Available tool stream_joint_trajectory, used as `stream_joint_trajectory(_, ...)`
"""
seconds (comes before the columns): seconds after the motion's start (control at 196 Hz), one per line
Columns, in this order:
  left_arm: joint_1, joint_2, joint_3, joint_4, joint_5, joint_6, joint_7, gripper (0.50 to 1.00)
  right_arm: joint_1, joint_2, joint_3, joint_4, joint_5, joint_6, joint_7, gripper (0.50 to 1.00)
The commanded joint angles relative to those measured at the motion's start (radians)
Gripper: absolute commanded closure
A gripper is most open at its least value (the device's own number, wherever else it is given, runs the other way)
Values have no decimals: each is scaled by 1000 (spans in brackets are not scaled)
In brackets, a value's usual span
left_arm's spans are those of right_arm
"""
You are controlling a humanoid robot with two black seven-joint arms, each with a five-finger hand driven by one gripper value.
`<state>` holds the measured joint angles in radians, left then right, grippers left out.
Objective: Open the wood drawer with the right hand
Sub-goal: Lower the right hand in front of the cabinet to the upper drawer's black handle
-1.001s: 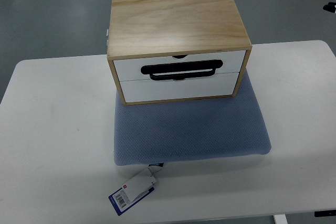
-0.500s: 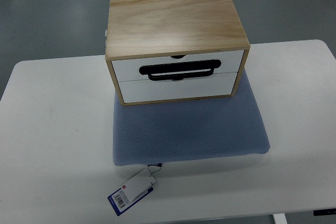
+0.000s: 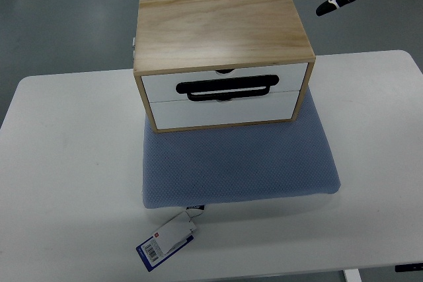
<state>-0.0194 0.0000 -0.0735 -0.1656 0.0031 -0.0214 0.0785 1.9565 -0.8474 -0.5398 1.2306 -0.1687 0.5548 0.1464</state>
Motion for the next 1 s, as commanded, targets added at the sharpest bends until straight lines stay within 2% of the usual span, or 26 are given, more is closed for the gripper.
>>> stream_joint_trajectory(0.0, -1, 0, 0, 0, 0, 0, 0, 500, 28, 10, -23, 33, 0, 2, -16, 566)
stream_joint_trajectory(0.184, -1, 0, 0, 0, 0, 0, 0, 500, 130, 94, -35, 99, 6, 2, -74, 568)
stream_joint_trajectory(0.337, 0, 0, 0, 0, 0, 0, 0, 500, 240, 188, -115, 130, 15, -10, -80, 570)
stream_joint_trajectory(0.383, -1, 0, 0, 0, 0, 0, 0, 500, 240, 188, -115, 130, 15, -10, -80, 570)
stream_joint_trajectory(0.388, 1, 0, 0, 0, 0, 0, 0, 500, 271, 221, -143, 135, 31, -10, -80, 570)
stream_joint_trajectory(0.506, 1, 0, 0, 0, 0, 0, 0, 500, 312, 303, -195, 136, 60, -19, -82, 570)
stream_joint_trajectory(0.603, -1, 0, 0, 0, 0, 0, 0, 500, 328, 355, -218, 136, 83, -49, -83, 572)
stream_joint_trajectory(0.725, -1, 0, 0, 0, 0, 0, 0, 500, 329, 416, -223, 136, 114, -107, -148, 572)
stream_joint_trajectory(0.996, -1, 0, 0, 0, 0, 0, 0, 500, 318, 515, -221, 150, 120, -119, -183, 572)
